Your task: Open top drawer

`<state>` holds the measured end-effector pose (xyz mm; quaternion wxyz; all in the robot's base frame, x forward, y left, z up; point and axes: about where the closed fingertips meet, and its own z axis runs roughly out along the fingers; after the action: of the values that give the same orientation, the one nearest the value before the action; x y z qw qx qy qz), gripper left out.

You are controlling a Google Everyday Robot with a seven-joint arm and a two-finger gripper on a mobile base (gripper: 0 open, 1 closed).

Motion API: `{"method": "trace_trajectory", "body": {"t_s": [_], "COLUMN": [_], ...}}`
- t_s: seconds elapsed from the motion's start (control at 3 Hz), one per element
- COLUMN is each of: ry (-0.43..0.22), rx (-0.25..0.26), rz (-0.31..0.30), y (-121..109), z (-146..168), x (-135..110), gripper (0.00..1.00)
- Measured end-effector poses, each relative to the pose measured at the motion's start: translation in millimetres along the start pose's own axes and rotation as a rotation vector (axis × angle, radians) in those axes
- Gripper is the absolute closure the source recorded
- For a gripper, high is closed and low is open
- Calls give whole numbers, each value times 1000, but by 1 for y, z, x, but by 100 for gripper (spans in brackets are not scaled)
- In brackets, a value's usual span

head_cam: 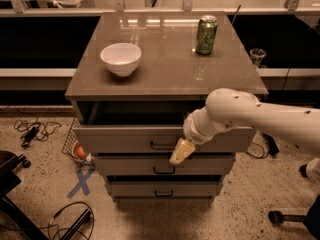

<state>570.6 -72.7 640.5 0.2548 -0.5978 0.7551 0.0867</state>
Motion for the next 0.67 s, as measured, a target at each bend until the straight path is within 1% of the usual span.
{"method": "trace_trajectory", "body": {"t_s": [0.33, 0.67], "ry": [11, 11], "rx": [-13, -13], "rz": [28, 28], "y": [7, 6], "z": [3, -5], "x": [6, 2], "gripper": [39, 62]}}
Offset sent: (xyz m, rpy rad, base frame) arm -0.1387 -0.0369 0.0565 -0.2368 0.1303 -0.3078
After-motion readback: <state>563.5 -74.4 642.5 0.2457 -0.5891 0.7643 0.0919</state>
